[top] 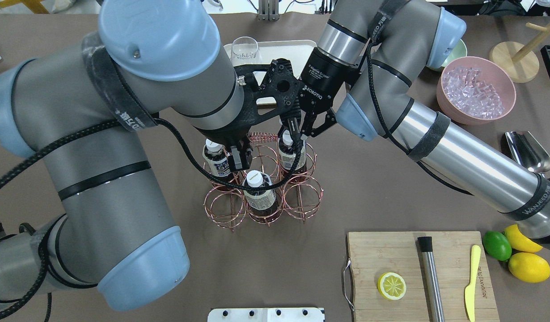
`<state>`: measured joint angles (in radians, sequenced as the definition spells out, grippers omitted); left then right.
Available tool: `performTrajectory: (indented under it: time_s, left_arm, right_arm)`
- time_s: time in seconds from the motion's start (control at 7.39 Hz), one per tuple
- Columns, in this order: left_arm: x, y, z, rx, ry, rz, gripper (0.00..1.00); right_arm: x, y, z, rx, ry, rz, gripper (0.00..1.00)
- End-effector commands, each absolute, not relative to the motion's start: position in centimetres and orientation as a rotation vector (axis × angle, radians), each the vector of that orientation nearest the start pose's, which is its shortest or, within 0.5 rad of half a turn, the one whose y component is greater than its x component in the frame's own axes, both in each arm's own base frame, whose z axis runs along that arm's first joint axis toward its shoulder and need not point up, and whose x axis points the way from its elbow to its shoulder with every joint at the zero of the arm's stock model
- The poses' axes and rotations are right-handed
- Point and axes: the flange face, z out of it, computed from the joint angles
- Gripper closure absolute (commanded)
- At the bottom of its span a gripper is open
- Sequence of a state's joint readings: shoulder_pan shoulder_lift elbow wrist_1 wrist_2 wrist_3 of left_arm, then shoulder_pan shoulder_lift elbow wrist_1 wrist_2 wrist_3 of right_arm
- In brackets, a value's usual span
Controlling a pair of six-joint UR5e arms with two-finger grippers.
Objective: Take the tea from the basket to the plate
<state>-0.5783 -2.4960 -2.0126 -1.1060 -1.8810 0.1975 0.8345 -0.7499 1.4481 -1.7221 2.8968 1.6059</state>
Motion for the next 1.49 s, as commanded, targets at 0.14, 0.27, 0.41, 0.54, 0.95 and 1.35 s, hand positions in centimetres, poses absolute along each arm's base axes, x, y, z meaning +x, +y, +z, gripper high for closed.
performTrajectory:
  time_s: [0.14, 0.27, 0.41, 0.54, 0.95, 1.35]
  left_arm:
    - [40.9, -39.0, 1.5, 0.765, 0.657, 1.235, 1.00]
    - [40.9, -39.0, 1.5, 0.763, 0.657, 1.234, 1.00]
    - [40.9, -39.0, 1.5, 0.764, 0.656, 1.235, 1.00]
    - [40.9, -39.0, 1.5, 0.762, 0.656, 1.235, 1.00]
    - [40.9, -39.0, 1.5, 0.763, 0.654, 1.235, 1.00]
    - [40.9, -39.0, 1.5, 0.763, 0.654, 1.235, 1.00]
  right_arm:
    - [-43.0, -53.2, 15.0, -1.053, -0.946, 0.369, 1.00]
    - [-41.9, -53.3, 14.5, -1.063, -0.955, 0.379, 1.00]
    - [-40.6, -54.0, 14.3, -1.074, -0.970, 0.389, 1.00]
    - [-39.2, -54.8, 14.2, -1.075, -0.985, 0.404, 1.00]
    - [-35.0, -56.9, 13.1, -1.135, -1.027, 0.439, 1.00]
    - [-29.9, -58.6, 12.6, -1.154, -1.082, 0.473, 1.00]
